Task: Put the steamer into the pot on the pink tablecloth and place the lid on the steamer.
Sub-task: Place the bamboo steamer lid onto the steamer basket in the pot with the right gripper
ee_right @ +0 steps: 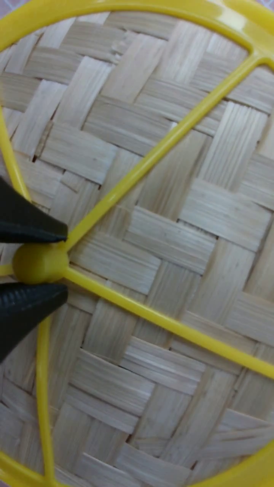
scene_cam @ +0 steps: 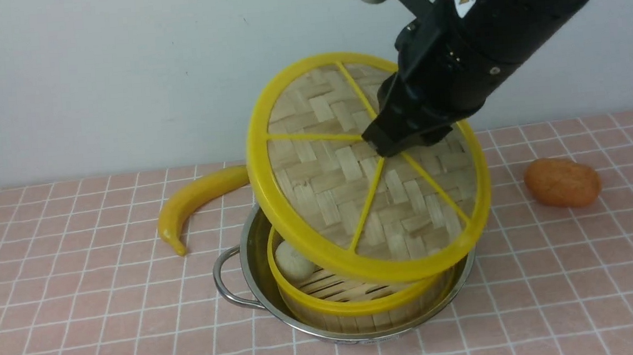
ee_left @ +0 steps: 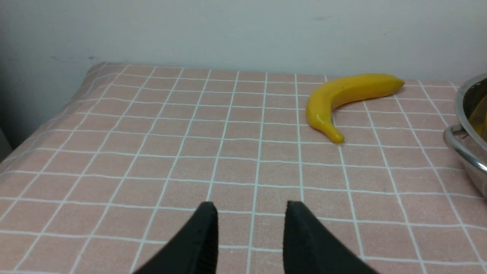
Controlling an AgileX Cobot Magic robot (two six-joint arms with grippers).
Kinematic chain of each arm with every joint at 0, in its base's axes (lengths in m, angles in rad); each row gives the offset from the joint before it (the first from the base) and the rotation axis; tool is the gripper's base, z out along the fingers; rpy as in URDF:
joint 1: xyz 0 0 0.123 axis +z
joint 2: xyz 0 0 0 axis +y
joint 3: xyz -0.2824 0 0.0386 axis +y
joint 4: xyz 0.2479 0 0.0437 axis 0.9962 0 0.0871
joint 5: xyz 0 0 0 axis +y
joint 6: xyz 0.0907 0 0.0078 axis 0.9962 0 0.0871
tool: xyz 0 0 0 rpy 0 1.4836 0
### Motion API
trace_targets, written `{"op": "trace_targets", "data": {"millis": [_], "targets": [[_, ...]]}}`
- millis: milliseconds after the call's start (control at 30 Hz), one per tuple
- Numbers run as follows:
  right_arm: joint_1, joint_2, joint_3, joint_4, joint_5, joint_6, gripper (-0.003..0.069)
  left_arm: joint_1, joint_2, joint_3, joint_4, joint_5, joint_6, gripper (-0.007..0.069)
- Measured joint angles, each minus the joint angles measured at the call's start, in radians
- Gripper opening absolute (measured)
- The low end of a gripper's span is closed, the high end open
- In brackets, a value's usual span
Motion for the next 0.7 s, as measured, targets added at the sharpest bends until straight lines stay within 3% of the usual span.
{"op": "trace_targets", "data": {"millis": [100,267,700], "targets": [[0.000,-0.082,0.168,-0.027,0.006,0.015,0.0148,0.000,0.000,0.000,0.000,0.000,0.000,0.0243],[0.000,-0.140,0.228,-0.024,0.027,0.022,0.0148,0.000,0.000,0.000,0.000,0.000,0.001,0.0243],[0.000,0.119,-0.070,0.003,0.014,-0.025,0.0148,0.000,0.000,0.000,0.000,0.000,0.001,0.0243]]}}
